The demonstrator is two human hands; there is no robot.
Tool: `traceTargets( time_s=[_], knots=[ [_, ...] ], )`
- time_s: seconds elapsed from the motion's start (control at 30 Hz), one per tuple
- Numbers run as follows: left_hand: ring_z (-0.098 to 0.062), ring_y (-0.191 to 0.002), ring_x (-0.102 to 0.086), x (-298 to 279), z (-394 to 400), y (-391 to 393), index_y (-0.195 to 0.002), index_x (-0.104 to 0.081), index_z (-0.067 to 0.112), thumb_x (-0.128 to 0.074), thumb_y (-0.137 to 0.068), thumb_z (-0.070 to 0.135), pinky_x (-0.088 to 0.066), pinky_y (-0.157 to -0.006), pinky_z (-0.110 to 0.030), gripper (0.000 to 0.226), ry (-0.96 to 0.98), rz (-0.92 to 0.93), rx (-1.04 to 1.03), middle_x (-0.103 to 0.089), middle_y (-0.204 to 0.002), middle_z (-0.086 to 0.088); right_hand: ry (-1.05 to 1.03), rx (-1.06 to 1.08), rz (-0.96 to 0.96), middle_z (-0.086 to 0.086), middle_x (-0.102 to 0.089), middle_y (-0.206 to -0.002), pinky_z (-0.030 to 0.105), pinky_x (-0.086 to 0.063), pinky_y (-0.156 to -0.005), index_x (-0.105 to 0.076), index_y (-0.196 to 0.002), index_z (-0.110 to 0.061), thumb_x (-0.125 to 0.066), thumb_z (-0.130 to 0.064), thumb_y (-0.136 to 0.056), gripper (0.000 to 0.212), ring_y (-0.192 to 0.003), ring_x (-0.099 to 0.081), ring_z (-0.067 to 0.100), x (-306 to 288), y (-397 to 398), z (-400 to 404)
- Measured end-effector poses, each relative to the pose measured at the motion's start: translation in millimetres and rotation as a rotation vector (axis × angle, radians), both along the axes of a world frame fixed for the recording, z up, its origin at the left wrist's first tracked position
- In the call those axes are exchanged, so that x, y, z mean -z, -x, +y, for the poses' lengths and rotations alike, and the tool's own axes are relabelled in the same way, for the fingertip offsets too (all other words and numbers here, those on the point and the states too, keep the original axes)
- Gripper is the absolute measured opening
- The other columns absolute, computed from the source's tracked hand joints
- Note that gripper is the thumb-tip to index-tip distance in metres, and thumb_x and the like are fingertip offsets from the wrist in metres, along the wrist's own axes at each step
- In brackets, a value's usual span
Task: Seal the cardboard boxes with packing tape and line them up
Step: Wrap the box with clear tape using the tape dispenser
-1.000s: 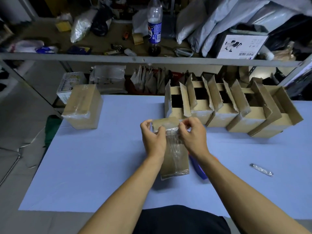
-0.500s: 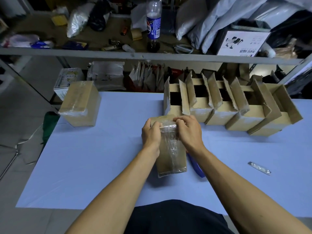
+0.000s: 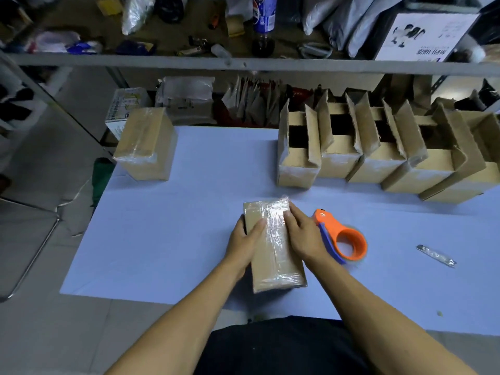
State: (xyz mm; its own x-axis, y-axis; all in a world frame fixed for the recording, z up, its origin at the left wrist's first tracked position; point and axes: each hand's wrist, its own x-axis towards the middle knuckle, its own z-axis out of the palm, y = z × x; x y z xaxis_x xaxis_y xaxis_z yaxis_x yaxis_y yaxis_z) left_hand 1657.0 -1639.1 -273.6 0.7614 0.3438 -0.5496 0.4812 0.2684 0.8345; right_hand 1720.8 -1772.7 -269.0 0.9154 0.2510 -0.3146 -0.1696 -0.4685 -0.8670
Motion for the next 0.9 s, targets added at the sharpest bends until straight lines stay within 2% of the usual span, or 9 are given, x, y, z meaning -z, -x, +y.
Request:
traceTargets(
  time_s=[0.1, 0.17, 0.3, 0.4, 0.53, 0.63, 0.7, 0.8, 0.9],
  knots=[
    [-0.013, -0.095, -0.071, -2, -5, 7, -0.119, -0.061, 0.025, -0.064, -0.094, 0.027, -0.057, -0.081, -0.031, 0.024, -0.060, -0.022, 0.035, -0.073, -0.109, 0.003, -0.005, -0.051, 0.083, -0.010, -0.045, -0.149, 0.015, -0.023, -0.106, -0.038, -0.151, -0.026, -0.038, -0.033, -0.107, 0.044, -0.131, -0.039, 0.001, -2, 8, -8],
    [-0.009, -0.100, -0.069, -2, -3, 14, -0.125, -0.057, 0.032, -0.064, -0.091, 0.030, -0.055, -0.091, -0.036, 0.034, -0.165, -0.011, 0.107, -0.070, -0.115, 0.009, -0.022, -0.086, 0.108, -0.017, -0.038, -0.150, 0.016, -0.024, -0.106, -0.026, -0.156, -0.030, -0.043, -0.039, -0.104, 0.055, -0.135, -0.037, 0.001, -2, 17, -15],
    [-0.003, -0.131, -0.045, -2, -17, 48, -0.155, -0.020, 0.032, -0.062, -0.090, 0.039, -0.038, -0.111, -0.029, 0.078, -0.407, 0.029, 0.270, -0.040, -0.150, 0.016, -0.041, -0.182, 0.150, -0.031, -0.027, -0.146, 0.001, -0.025, -0.097, -0.009, -0.158, -0.032, -0.054, -0.036, -0.100, 0.074, -0.132, -0.036, -0.005, 3, 31, -34],
    [-0.001, -0.137, -0.037, -2, -35, 63, -0.156, -0.002, 0.036, -0.056, -0.089, 0.045, -0.032, -0.113, -0.025, 0.087, -0.407, 0.032, 0.252, -0.030, -0.157, 0.015, -0.026, -0.230, 0.189, -0.040, -0.017, -0.145, -0.006, -0.019, -0.094, -0.002, -0.158, -0.033, -0.050, -0.036, -0.102, 0.074, -0.134, -0.031, -0.008, 12, 39, -39],
    [0.002, -0.137, -0.038, 0, -31, 53, -0.155, -0.002, 0.040, -0.051, -0.088, 0.052, -0.032, -0.113, -0.025, 0.083, -0.347, 0.053, 0.161, -0.033, -0.156, 0.016, -0.047, -0.220, 0.211, -0.020, -0.020, -0.160, 0.010, -0.021, -0.110, -0.004, -0.159, -0.030, -0.048, -0.037, -0.103, 0.071, -0.139, -0.028, -0.007, 20, 32, -28],
    [0.003, -0.133, -0.042, 1, -11, 41, -0.155, -0.005, 0.040, -0.053, -0.094, 0.046, -0.035, -0.107, -0.018, 0.078, -0.338, 0.051, 0.146, -0.039, -0.151, 0.017, -0.075, -0.224, 0.210, -0.017, -0.023, -0.159, 0.016, -0.023, -0.112, -0.004, -0.159, -0.028, -0.047, -0.038, -0.103, 0.071, -0.141, -0.030, -0.002, 22, 19, -10],
    [0.005, -0.130, -0.046, 1, 8, 30, -0.153, -0.010, 0.042, -0.054, -0.098, 0.038, -0.037, -0.105, -0.015, 0.071, -0.343, 0.027, 0.148, -0.043, -0.148, 0.019, -0.096, -0.220, 0.209, -0.021, -0.025, -0.156, 0.008, -0.024, -0.106, -0.004, -0.158, -0.029, -0.046, -0.037, -0.103, 0.070, -0.136, -0.033, -0.007, 21, 9, 7],
    [0.007, -0.122, -0.053, 2, 40, 9, -0.150, -0.019, 0.042, -0.056, -0.098, 0.032, -0.041, -0.095, -0.009, 0.065, -0.362, -0.007, 0.136, -0.051, -0.140, 0.021, -0.130, -0.227, 0.175, -0.040, -0.034, -0.134, -0.008, -0.025, -0.086, -0.011, -0.150, -0.043, -0.046, -0.030, -0.104, 0.059, -0.109, -0.042, -0.026, 17, -10, 38],
    [0.012, -0.113, -0.056, 6, 76, -14, -0.151, -0.021, 0.039, -0.055, -0.100, 0.024, -0.041, -0.087, -0.004, 0.062, -0.366, -0.008, 0.136, -0.055, -0.133, 0.021, -0.153, -0.222, 0.155, -0.046, -0.036, -0.115, -0.009, -0.028, -0.077, -0.008, -0.138, -0.049, -0.045, -0.025, -0.105, 0.054, -0.095, -0.045, -0.033, 19, -32, 72]
  ],
)
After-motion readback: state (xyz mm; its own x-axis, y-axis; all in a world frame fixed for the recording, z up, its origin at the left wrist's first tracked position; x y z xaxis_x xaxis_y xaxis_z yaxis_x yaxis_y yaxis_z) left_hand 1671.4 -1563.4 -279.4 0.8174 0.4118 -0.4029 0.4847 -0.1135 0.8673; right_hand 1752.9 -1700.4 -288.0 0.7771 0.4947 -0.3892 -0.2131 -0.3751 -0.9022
